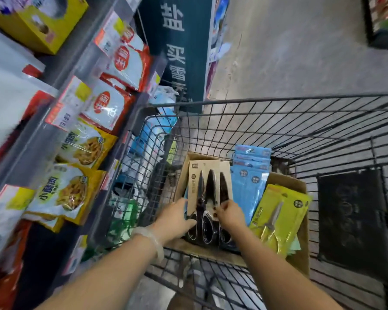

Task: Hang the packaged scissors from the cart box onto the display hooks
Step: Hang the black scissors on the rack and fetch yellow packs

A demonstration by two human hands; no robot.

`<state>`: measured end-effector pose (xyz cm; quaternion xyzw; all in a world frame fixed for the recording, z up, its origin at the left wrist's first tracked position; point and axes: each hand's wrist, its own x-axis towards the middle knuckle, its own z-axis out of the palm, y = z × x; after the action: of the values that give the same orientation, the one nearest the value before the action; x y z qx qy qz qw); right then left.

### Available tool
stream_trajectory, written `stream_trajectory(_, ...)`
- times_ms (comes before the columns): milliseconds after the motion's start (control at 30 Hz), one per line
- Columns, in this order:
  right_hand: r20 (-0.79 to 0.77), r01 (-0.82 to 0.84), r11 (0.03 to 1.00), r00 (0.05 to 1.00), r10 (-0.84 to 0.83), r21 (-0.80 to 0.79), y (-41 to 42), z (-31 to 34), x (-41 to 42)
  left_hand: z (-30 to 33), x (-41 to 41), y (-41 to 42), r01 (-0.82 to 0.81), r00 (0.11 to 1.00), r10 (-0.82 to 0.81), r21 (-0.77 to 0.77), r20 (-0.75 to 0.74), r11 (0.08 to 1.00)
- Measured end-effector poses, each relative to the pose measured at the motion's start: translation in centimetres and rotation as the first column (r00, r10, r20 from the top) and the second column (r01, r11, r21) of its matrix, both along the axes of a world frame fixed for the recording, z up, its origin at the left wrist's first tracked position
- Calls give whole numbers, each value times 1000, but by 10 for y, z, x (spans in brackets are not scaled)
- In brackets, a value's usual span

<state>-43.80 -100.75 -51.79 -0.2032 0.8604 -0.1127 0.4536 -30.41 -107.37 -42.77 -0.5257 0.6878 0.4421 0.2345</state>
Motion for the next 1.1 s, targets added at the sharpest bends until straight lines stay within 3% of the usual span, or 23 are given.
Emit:
stream_trajectory(300, 95, 104, 985, 991, -91, -139, 8, 19, -12, 5, 6, -7, -47, 999, 47, 37, 4, 998)
stream_trajectory(400, 350, 242, 947, 923, -158, -209, 15, 44, -29, 10, 4, -7, -161, 983, 169, 96, -78, 982)
stream_trajectory(467, 491, 288, 926, 860, -140, -242, 11, 62, -32, 11, -1, -6, -320, 918, 351, 179, -185, 930)
stream_trajectory(600, 586, 381, 886, 793, -166, -265, -2, 69, -22, 4, 1, -9, -652, 660, 708, 275, -253, 706)
stream_trajectory(667, 430, 361, 898, 873, -231, -250, 3, 55, -16, -5, 9, -10, -670, 653, 719, 261, -238, 695)
stream_trajectory(733, 111, 232, 957, 970, -215, -174, 17, 31, -15, -15, 18, -10, -687, 663, 720, 216, -206, 694)
stream_trajectory(800, -80, 138, 986, 986, -146, -98, 30, 11, -14, -27, 29, -10, -703, 666, 724, 173, -179, 690)
stream_trajectory(967, -297, -82, 993, 949, 104, 85, 29, -9, -8, -44, 48, -13, -714, 661, 727, 144, -186, 685)
stream_trajectory(1033, -308, -105, 985, 940, 143, 138, 25, -12, -10, -46, 51, -14, -721, 655, 732, 132, -189, 680)
stream_trajectory(1100, -237, -58, 993, 968, 81, 101, 24, -13, -11, -47, 54, -14, -721, 661, 728, 116, -185, 684)
